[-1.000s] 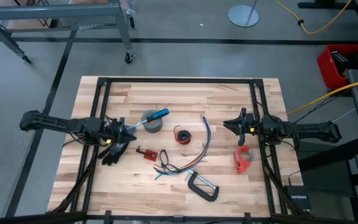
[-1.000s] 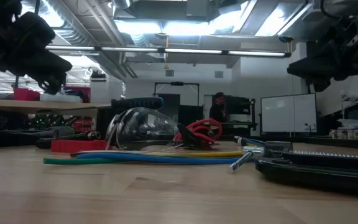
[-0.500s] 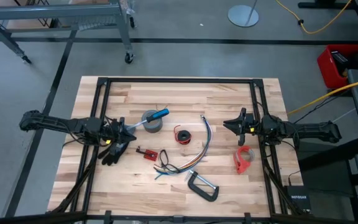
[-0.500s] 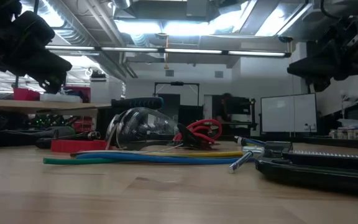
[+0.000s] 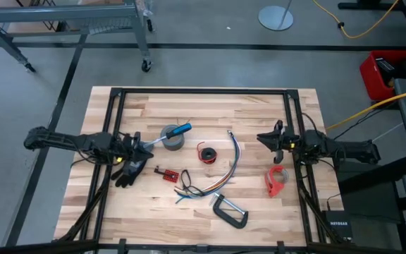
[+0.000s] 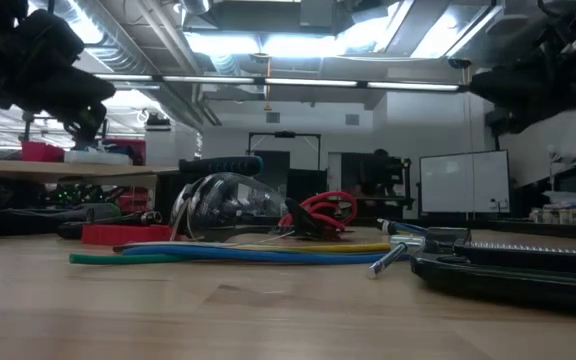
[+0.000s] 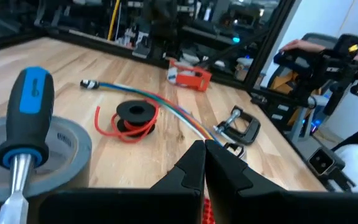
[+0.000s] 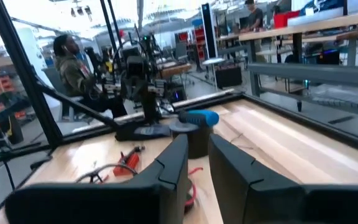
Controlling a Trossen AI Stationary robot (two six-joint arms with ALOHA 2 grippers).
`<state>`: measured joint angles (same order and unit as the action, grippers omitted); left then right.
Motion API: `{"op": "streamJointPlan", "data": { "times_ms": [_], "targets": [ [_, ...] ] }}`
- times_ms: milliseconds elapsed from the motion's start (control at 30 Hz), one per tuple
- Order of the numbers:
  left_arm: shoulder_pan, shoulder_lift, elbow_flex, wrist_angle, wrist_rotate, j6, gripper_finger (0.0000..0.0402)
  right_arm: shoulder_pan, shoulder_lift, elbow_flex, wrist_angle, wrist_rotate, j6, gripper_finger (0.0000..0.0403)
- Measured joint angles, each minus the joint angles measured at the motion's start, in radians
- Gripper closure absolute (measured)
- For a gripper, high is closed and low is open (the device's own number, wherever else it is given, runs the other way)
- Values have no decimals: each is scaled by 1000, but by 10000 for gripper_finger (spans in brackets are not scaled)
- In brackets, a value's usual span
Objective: Coil cords
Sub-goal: Return to Home Position
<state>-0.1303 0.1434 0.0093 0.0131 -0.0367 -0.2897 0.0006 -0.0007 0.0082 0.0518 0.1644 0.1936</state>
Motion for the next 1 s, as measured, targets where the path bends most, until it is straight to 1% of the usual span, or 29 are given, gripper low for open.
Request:
{"op": "streamJointPlan", "data": {
  "times_ms": [467, 1000],
  "targets": [
    [0, -140, 0, 0, 0, 2, 398, -1, 2, 0, 0, -2, 0, 333],
    [0, -139, 0, 0, 0, -2, 398, -1, 3, 0, 0, -1, 0, 333]
  ]
}}
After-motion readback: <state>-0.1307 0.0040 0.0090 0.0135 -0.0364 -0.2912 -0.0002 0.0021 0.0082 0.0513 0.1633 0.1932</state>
